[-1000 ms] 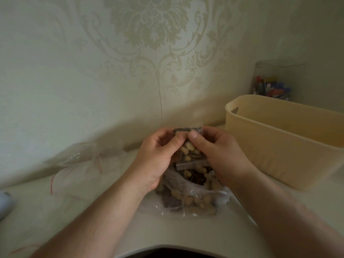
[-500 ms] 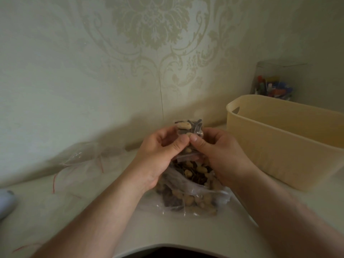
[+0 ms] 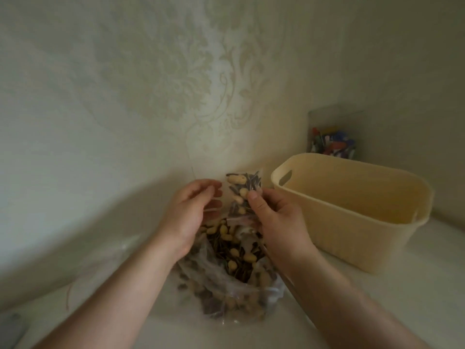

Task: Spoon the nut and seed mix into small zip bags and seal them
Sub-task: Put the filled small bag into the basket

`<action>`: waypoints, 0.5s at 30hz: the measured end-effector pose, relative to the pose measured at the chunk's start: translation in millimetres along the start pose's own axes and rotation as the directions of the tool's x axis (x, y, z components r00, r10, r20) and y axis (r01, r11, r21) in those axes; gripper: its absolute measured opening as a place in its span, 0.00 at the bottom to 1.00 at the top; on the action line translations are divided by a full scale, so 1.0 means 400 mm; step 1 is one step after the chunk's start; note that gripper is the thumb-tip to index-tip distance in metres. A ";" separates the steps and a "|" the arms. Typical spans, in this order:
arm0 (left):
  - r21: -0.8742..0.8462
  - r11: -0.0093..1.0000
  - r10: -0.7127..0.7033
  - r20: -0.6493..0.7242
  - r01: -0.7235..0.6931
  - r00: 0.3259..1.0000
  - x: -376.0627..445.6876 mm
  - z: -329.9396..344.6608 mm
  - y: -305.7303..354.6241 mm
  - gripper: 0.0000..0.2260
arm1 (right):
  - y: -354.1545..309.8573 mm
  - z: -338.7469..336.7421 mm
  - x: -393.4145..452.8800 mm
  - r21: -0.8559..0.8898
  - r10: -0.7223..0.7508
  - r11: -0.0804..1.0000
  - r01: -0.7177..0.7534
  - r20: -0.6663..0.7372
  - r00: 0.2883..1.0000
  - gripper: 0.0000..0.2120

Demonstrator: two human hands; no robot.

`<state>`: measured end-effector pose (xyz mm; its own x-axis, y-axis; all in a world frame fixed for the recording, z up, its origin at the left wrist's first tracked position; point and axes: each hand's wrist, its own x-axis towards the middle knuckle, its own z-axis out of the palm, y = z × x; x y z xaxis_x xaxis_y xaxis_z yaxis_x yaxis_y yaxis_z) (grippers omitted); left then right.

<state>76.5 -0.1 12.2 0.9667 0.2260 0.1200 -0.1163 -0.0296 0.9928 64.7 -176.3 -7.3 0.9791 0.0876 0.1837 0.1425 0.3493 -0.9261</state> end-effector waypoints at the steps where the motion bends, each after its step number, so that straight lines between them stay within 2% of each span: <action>1: 0.110 0.994 0.018 -0.005 -0.017 1.000 0.014 0.009 0.007 0.10 | -0.017 -0.001 -0.003 0.042 -0.007 0.999 0.008 -0.016 1.000 0.10; 4: 0.352 0.925 0.107 0.112 -0.140 0.988 0.033 0.067 0.028 0.12 | -0.102 -0.009 0.000 0.211 -0.011 0.977 0.016 -0.022 1.000 0.10; 5: 0.453 0.856 0.174 0.203 -0.250 0.964 0.026 0.095 0.040 0.10 | -0.136 -0.018 0.003 0.225 -0.037 0.973 0.041 -0.020 0.999 0.10; 7: 0.542 0.694 0.278 0.406 -0.475 0.870 0.009 0.161 0.052 0.06 | -0.213 -0.054 0.015 0.200 -0.115 0.973 0.117 -0.019 0.993 0.10; 8: 0.536 0.649 0.283 0.488 -0.539 0.826 -0.002 0.197 0.052 0.11 | -0.251 -0.078 0.023 0.158 -0.153 0.975 0.154 -0.018 0.988 0.09; 10: 0.568 0.572 0.224 0.585 -0.591 0.780 -0.017 0.251 0.041 0.19 | -0.316 -0.136 0.050 0.005 -0.213 0.977 0.213 -0.020 0.977 0.08; 12: 0.593 0.472 0.259 0.614 -0.652 0.746 -0.030 0.281 0.021 0.17 | -0.357 -0.201 0.073 -0.186 -0.230 0.957 0.223 -0.017 0.973 0.06; 15: 0.547 0.405 0.452 0.576 -0.732 0.681 -0.048 0.281 -0.008 0.11 | -0.384 -0.283 0.082 -0.477 -0.185 0.867 0.147 -0.034 0.982 0.06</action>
<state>84.1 -113.7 6.3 0.7368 -0.4206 0.5293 -0.6305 -0.7101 0.3134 91.4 -332.6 103.7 0.9401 -0.0101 0.3407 0.3366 -0.1293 -0.9327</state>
